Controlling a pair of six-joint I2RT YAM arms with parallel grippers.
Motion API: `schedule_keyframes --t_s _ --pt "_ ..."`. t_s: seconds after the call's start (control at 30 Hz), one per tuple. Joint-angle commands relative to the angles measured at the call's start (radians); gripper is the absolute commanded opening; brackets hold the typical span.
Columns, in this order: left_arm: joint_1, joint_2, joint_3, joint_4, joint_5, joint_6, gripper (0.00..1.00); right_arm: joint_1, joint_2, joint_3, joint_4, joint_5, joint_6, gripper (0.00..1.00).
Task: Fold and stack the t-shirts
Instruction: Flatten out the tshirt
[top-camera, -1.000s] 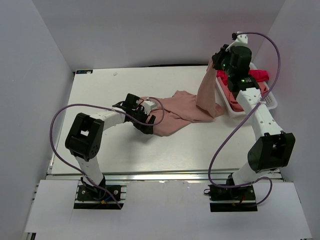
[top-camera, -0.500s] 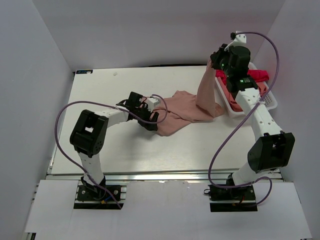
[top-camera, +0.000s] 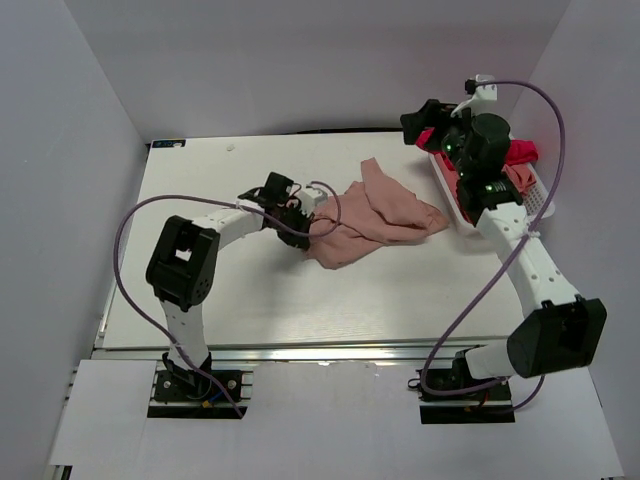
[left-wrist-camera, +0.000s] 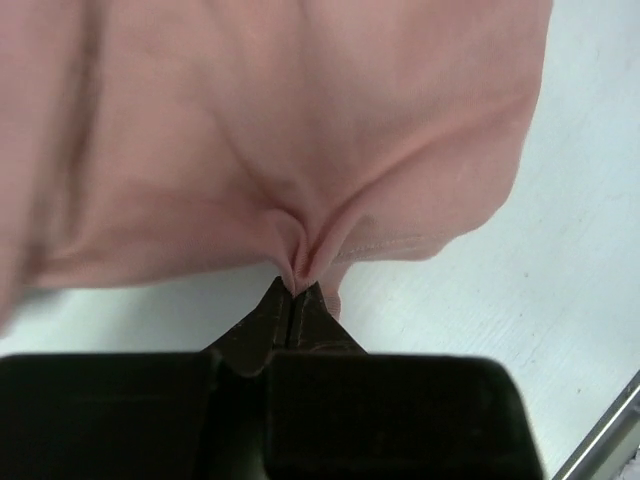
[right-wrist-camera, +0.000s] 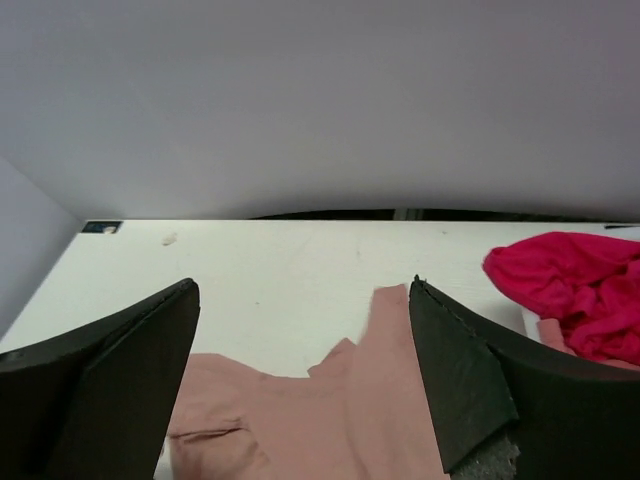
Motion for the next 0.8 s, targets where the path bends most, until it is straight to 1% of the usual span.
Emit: schedule_keyframes --t_s 0.0,0.03,0.1,0.13,0.17,0.2,0.27,0.33,0.37,0.4,0.43,0.47,0.5,0.57,0.6,0.67,0.7,0.77 --pt "0.008 -0.160 0.147 -0.099 -0.105 0.015 0.00 0.043 -0.089 -0.074 0.114 -0.049 -0.010 0.89" --pt "0.013 -0.212 0.205 -0.105 -0.165 0.010 0.00 0.052 -0.097 -0.086 0.103 -0.058 -0.009 0.89" --pt "0.022 -0.251 0.264 -0.125 -0.219 0.016 0.00 0.072 -0.119 -0.130 0.058 -0.062 0.008 0.89" --pt "0.023 -0.266 0.317 -0.154 -0.244 0.022 0.00 0.098 -0.129 -0.156 0.054 -0.064 0.019 0.89" --pt "0.025 -0.290 0.341 -0.166 -0.295 0.024 0.00 0.112 -0.142 -0.189 0.059 -0.058 0.027 0.89" --pt "0.025 -0.300 0.364 -0.180 -0.319 0.019 0.00 0.130 -0.165 -0.260 0.066 -0.049 0.045 0.89" --pt "0.025 -0.318 0.434 -0.227 -0.353 0.016 0.00 0.188 -0.177 -0.322 0.103 -0.038 0.054 0.89" --pt "0.025 -0.321 0.485 -0.270 -0.370 -0.016 0.00 0.276 -0.169 -0.350 0.077 0.008 0.033 0.88" --pt "0.025 -0.321 0.550 -0.289 -0.374 -0.027 0.00 0.309 -0.160 -0.353 0.067 0.080 0.021 0.88" --pt "0.025 -0.315 0.584 -0.306 -0.386 -0.057 0.00 0.381 -0.145 -0.359 0.063 0.111 0.008 0.88" --pt "0.024 -0.312 0.620 -0.339 -0.393 -0.074 0.00 0.418 -0.136 -0.367 0.065 0.140 -0.012 0.88" --pt "0.025 -0.306 0.693 -0.361 -0.394 -0.082 0.00 0.454 -0.127 -0.368 0.063 0.190 -0.018 0.88" --pt "0.025 -0.298 0.726 -0.382 -0.399 -0.102 0.00 0.516 -0.107 -0.368 0.062 0.210 -0.022 0.88" --pt "0.025 -0.295 0.779 -0.427 -0.399 -0.116 0.00 0.573 -0.091 -0.364 0.053 0.270 -0.027 0.88" --pt "0.024 -0.294 0.834 -0.445 -0.399 -0.130 0.00 0.621 -0.085 -0.362 0.051 0.286 -0.029 0.88" --pt "0.024 -0.289 0.897 -0.500 -0.409 -0.133 0.00 0.653 -0.087 -0.376 0.048 0.324 -0.026 0.88" --pt "0.024 -0.285 0.971 -0.522 -0.417 -0.133 0.00 0.664 -0.093 -0.384 0.043 0.336 -0.021 0.88" --pt "0.024 -0.278 1.032 -0.560 -0.448 -0.133 0.00 0.676 -0.097 -0.401 0.031 0.349 -0.004 0.87"
